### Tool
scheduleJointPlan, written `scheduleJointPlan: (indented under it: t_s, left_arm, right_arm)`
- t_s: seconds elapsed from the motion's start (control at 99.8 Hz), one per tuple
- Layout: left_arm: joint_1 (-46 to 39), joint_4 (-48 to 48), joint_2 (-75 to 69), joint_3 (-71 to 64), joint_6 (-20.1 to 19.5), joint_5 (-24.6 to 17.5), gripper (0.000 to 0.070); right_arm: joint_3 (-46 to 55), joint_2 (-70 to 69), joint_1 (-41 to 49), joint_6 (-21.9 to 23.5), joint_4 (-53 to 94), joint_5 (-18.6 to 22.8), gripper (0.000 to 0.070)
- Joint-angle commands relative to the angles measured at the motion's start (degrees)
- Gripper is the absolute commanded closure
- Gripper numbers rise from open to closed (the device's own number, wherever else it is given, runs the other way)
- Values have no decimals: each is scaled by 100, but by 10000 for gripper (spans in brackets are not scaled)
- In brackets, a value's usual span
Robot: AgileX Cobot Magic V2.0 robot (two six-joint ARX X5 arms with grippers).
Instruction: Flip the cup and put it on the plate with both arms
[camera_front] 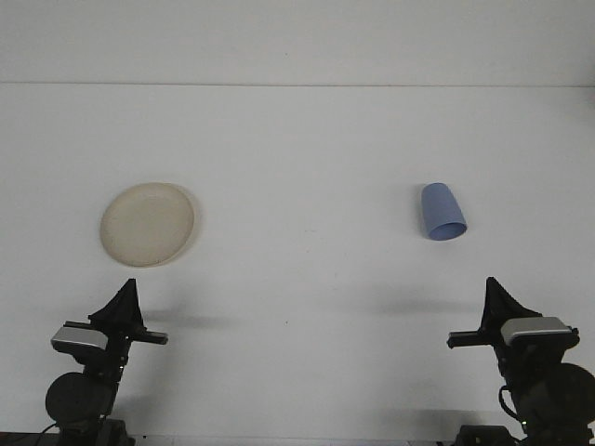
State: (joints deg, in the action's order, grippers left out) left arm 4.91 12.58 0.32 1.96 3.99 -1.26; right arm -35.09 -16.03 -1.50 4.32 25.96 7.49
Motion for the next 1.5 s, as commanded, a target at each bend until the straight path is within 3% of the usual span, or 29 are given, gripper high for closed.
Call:
scheduleJointPlan:
  t_s: [0.0, 0.291, 0.842, 0.912, 0.982, 1.062, 1.112, 1.493]
  left_arm:
    - [-2, 61, -13, -116, 13, 13, 689]
    - [-2, 61, -13, -116, 13, 13, 689]
    - [-2, 61, -13, -116, 13, 13, 689]
    - [-2, 61, -13, -116, 13, 13, 689]
    - [-2, 61, -13, -116, 13, 13, 689]
    - [-2, 61, -13, -116, 13, 13, 689]
    - [-2, 61, -13, -116, 13, 13, 689]
    - [-2, 61, -13, -116, 13, 13, 689]
  right_arm:
    - [-433, -339, 2, 11, 479, -2, 700]
    - [-1598, -1690, 2, 15, 2065, -2, 700]
    - [-1637, -2371, 2, 17, 2509, 0, 700]
    - [-1637, -2371, 4, 15, 2511, 0, 634]
    - [-1637, -2371, 2, 15, 2509, 0, 482]
    - [-1637, -2371, 2, 15, 2509, 0, 259]
    - [-1637, -2371, 4, 15, 2509, 0, 176]
    - [-1635, -2496, 2, 17, 1853, -138, 163]
